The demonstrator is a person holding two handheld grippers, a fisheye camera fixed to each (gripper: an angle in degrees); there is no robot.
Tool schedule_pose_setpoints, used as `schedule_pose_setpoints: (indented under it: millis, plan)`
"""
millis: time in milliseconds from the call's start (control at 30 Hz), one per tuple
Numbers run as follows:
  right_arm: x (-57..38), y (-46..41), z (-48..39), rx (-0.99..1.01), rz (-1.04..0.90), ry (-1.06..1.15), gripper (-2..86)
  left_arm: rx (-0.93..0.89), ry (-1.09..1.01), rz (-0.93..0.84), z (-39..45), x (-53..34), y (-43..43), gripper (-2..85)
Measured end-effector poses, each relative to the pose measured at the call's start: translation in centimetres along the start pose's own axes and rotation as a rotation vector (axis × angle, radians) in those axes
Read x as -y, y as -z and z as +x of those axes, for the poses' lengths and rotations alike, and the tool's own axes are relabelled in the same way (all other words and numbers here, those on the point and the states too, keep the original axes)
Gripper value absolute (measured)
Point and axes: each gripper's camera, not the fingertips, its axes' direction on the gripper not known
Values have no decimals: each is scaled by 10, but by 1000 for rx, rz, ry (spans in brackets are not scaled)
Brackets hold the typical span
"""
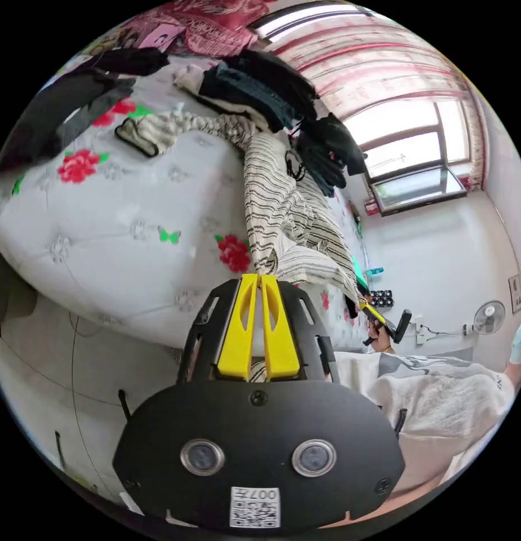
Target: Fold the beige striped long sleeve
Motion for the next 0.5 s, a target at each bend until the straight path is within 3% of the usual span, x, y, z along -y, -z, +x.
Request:
schedule_pose_setpoints:
  millis: [133,233,333,500]
  plan:
    - [-22,-42,1,3,-132,-63,-1,71,-16,-62,9,-16,-43,18]
    - [-16,-44,9,13,-134,-87,-2,240,-98,-94,26,-4,-62,54]
    - [-4,-40,13,13,-117,-86,-1,271,-121,-113,28,4,-69,62]
    - [4,-35,17,2,-108,-67,-1,260,-114,-166,24,13,-79,-3]
